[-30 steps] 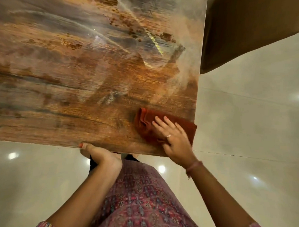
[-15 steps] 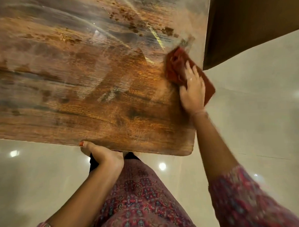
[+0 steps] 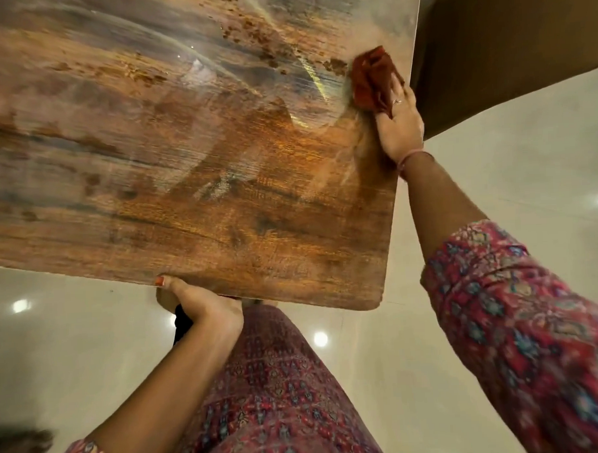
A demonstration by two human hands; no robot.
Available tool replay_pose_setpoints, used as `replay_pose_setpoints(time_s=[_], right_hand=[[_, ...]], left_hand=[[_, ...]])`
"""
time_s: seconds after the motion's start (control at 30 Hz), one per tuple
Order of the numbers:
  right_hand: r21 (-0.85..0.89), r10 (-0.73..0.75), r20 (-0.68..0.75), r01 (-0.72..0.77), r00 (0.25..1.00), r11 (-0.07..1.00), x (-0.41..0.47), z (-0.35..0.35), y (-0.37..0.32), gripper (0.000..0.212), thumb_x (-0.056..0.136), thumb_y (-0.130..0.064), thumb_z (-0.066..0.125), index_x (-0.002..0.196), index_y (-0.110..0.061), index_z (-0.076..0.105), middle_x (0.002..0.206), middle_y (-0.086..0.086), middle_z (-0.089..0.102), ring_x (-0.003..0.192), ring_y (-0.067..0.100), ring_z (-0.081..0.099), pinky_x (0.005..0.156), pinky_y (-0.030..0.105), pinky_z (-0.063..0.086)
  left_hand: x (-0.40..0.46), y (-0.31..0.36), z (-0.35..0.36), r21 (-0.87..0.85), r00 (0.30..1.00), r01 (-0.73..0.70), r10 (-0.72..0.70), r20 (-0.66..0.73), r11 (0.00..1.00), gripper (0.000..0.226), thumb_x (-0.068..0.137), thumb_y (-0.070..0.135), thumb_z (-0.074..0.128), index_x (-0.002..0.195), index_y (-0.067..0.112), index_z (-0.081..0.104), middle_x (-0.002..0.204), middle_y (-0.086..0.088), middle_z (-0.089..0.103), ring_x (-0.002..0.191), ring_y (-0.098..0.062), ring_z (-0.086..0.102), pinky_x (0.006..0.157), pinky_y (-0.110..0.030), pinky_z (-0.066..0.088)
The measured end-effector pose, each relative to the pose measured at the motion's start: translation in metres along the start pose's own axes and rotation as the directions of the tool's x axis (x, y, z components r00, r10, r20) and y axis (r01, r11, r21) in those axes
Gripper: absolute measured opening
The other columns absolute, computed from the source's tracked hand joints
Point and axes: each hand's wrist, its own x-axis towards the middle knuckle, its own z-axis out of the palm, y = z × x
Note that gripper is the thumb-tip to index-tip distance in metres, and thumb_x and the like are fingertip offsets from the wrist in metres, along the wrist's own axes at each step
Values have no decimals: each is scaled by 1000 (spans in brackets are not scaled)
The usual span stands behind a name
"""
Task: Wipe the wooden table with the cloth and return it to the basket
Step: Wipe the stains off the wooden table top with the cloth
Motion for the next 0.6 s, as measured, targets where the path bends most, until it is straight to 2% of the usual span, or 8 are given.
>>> replay_pose_setpoints(time_s=[0.07,0.13,0.27,0.33,0.43,0.6], right_hand=[[-62,33,-4,-33,999,998,-12,8,-8,56,100,-32,37,153,-22,22,160,1,20,148,24,13,120,44,16],[-96,43,-14,-44,999,994,-53,16,-12,56,101,-34,36,153,-21,20,160,1,21,148,23,14,121,44,14],[-159,51,34,-45,998,986,-153,18,-17,58,95,-33,37,151,-18,30,155,2,33,143,23,27,119,43,22],[-243,35,57,-20,998,970,-165,16,-15,58,92,-31,40,148,-16,35,152,4,38,138,27,34,115,44,30],[-272,-2,21,7,1000,962,-122,7,-12,54,92,-20,47,145,-11,40,149,8,40,133,30,38,110,42,35],[-139,138,31,-132,990,981,3,-17,-12,59,93,-8,38,151,-14,28,158,7,26,144,27,25,119,33,19]], left_hand=[[1,0,-1,21,999,-19,20,-44,1000,63,88,70,37,140,34,39,144,3,45,126,-24,49,105,-50,40],[-1,-1,0,19,999,1,0,-46,1000,68,87,71,38,143,33,37,147,2,42,128,-23,47,107,-48,38],[-5,-2,3,8,998,49,-49,-28,999,76,85,74,36,147,29,31,148,-1,40,130,-23,45,109,-42,36],[-6,-2,4,2,998,66,-66,-18,998,77,85,74,36,148,29,29,149,-2,38,131,-24,44,106,-42,37],[-8,0,3,-12,996,76,-75,40,997,76,86,73,34,147,27,31,148,-3,40,130,-25,45,110,-45,35],[-9,2,3,-14,996,69,-68,56,997,75,87,74,33,146,27,34,147,-3,42,130,-26,45,110,-47,35]])
